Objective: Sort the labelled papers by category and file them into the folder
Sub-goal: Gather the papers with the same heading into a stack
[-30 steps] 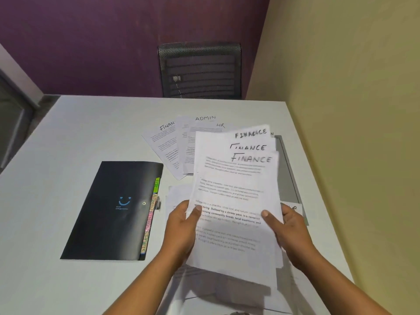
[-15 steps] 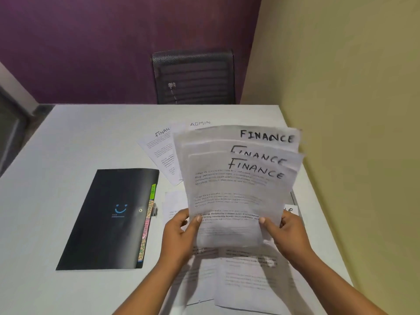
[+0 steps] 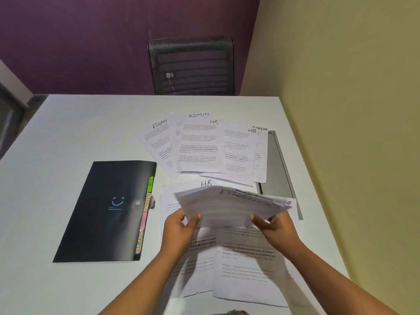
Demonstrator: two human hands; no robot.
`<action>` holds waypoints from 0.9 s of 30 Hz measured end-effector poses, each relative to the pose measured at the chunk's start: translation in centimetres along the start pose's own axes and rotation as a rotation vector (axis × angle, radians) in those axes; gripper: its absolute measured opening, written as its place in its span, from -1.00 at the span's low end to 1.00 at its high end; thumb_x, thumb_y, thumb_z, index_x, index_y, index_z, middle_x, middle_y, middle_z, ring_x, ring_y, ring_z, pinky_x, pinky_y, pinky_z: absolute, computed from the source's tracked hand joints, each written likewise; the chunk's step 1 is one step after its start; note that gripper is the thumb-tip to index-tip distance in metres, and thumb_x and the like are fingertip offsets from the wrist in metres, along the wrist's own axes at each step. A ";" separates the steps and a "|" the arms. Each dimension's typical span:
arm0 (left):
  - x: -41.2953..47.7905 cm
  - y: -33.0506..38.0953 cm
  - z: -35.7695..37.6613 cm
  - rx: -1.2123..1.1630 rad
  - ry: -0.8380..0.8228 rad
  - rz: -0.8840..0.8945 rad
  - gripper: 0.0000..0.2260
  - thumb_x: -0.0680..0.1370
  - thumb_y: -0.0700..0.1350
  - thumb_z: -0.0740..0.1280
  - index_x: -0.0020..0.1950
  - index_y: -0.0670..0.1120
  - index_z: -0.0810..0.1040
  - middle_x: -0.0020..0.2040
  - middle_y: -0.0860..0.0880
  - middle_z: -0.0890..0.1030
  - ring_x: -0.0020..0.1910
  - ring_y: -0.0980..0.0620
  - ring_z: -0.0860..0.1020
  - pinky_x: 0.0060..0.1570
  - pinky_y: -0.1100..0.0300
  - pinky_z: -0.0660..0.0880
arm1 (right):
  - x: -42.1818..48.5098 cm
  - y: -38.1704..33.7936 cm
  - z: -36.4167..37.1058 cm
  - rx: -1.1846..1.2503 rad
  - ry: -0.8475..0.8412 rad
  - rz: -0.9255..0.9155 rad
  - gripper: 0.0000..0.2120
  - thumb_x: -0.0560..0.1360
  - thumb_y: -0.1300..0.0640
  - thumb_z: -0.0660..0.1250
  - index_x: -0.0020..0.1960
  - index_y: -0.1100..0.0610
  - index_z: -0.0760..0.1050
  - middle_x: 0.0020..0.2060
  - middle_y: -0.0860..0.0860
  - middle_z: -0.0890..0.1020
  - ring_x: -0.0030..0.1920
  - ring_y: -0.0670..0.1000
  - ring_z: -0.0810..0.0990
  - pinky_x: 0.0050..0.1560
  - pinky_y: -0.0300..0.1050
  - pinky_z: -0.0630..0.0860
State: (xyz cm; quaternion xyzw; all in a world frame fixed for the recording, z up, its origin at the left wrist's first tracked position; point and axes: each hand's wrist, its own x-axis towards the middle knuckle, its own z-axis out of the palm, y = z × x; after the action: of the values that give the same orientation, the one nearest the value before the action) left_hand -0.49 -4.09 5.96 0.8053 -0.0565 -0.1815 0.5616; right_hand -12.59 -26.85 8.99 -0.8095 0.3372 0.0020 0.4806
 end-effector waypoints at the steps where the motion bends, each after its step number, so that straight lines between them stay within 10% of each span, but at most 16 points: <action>1: 0.0 0.2 0.0 -0.031 -0.027 -0.007 -0.90 0.52 -0.15 0.47 -0.11 0.05 0.66 -0.23 0.20 0.72 -0.24 0.14 0.67 -0.22 0.43 0.54 | 0.2 -0.1 0.0 0.008 -0.007 -0.011 -0.63 0.43 -0.19 0.45 -0.24 0.13 0.55 -0.47 0.25 0.52 -0.49 0.08 0.45 -0.39 -0.04 0.34; 5: 0.3 0.7 0.0 -0.053 -0.076 -0.028 -0.86 0.52 -0.16 0.47 -0.02 0.10 0.66 -0.16 0.28 0.71 -0.10 0.25 0.68 -0.10 0.27 0.63 | 0.3 -0.3 -0.1 0.110 0.006 -0.064 -0.76 0.46 0.04 0.52 0.03 -0.25 0.60 -0.10 -0.22 0.74 -0.06 -0.10 0.71 -0.12 -0.13 0.67; 8: 0.2 1.2 -0.1 -0.033 -0.085 -0.025 -0.90 0.54 -0.15 0.45 -0.07 0.06 0.68 -0.19 0.21 0.71 -0.15 0.23 0.68 -0.06 0.15 0.65 | 0.4 -0.3 -0.2 0.055 0.009 -0.046 -0.79 0.48 0.04 0.49 0.10 0.02 0.61 -0.08 0.11 0.75 -0.02 0.24 0.69 -0.02 0.24 0.64; 12: 0.0 1.5 -0.5 -0.042 -0.003 0.070 -0.80 0.56 -0.10 0.42 -0.17 0.21 0.66 -0.21 0.26 0.71 -0.19 0.27 0.66 -0.23 0.42 0.55 | 0.1 -0.3 -0.5 0.095 0.094 -0.137 -0.76 0.51 0.11 0.46 -0.03 -0.25 0.59 -0.16 -0.33 0.71 -0.12 -0.14 0.70 -0.14 -0.16 0.67; 15: 0.1 1.1 -0.4 -0.015 -0.020 0.050 -0.71 0.55 -0.07 0.43 -0.32 0.25 0.64 -0.31 0.27 0.69 -0.28 0.33 0.63 -0.32 0.50 0.46 | -0.3 0.1 0.1 0.107 0.071 -0.126 -0.70 0.51 0.16 0.45 -0.01 -0.26 0.57 -0.15 -0.16 0.73 -0.33 -0.02 0.64 -0.32 -0.09 0.60; 18: 0.5 0.1 0.0 0.046 -0.068 -0.006 -0.79 0.56 -0.09 0.41 -0.19 0.21 0.65 -0.28 0.22 0.69 -0.26 0.24 0.63 -0.34 0.43 0.46 | -0.4 1.1 1.3 0.029 0.035 -0.153 -0.59 0.51 0.33 0.42 -0.09 -0.22 0.54 -0.23 -0.24 0.69 -0.22 -0.18 0.67 -0.22 -0.43 0.49; 22: 1.6 -0.6 0.0 0.019 -0.061 -0.040 -0.90 0.56 -0.16 0.42 -0.11 -0.02 0.70 -0.22 0.05 0.73 -0.21 0.09 0.67 -0.25 0.19 0.58 | 0.4 0.3 1.6 0.143 0.085 -0.095 -0.94 0.48 -0.09 0.43 -0.14 -0.21 0.55 -0.27 -0.20 0.64 -0.20 -0.17 0.64 -0.20 -0.47 0.45; 27: 3.9 0.6 0.1 -0.116 -0.128 -0.027 -0.89 0.55 -0.26 0.41 -0.09 -0.09 0.69 -0.18 -0.11 0.73 -0.24 0.06 0.66 -0.25 0.16 0.56 | 3.1 -0.3 0.4 0.232 0.111 -0.035 -0.55 0.47 0.50 0.36 -0.14 -0.09 0.62 -0.26 -0.22 0.67 -0.18 -0.37 0.60 -0.20 -0.51 0.45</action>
State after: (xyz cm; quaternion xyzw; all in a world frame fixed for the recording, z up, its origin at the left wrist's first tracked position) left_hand 3.14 -5.54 5.56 0.7590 -0.0706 -0.2430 0.5999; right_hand -9.89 -28.15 7.97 -0.7530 0.3471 -0.0901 0.5517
